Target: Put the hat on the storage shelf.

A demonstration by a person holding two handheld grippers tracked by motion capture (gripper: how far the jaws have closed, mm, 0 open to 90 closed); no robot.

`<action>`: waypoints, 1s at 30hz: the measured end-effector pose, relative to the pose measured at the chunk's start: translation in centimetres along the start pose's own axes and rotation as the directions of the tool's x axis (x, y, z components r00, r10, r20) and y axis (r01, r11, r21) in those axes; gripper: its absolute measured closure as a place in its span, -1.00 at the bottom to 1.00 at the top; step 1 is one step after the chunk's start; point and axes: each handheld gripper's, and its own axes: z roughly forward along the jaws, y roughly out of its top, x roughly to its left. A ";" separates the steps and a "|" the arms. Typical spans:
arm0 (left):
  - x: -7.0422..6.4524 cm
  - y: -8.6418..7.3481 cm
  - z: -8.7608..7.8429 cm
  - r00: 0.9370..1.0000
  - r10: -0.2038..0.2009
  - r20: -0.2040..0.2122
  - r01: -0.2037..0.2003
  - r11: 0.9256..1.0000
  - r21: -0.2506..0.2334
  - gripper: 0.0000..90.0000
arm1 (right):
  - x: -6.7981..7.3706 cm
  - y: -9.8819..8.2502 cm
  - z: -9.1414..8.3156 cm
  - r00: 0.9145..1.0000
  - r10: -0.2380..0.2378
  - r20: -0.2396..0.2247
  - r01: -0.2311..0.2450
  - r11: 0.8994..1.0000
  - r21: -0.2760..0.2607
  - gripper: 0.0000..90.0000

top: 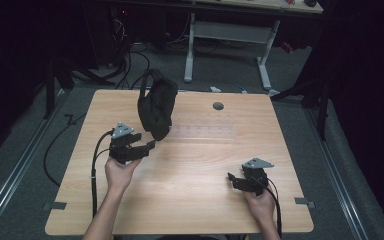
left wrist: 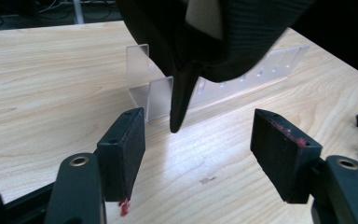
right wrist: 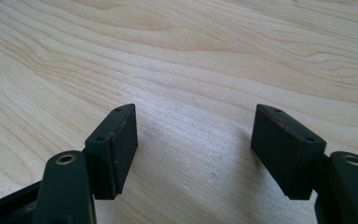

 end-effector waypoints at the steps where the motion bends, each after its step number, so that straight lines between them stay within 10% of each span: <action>1: -0.1 0.0 -0.2 1.000 0.000 0.005 0.000 1.000 0.003 -0.21 | 0.0 0.0 0.0 1.000 0.000 0.000 0.000 1.000 0.000 -0.29; 30: -0.5 -4.7 -3.9 0.998 -0.056 0.018 0.055 0.997 0.063 -0.24 | 0.0 0.0 0.0 1.000 -0.001 0.000 0.001 1.000 -0.002 -0.29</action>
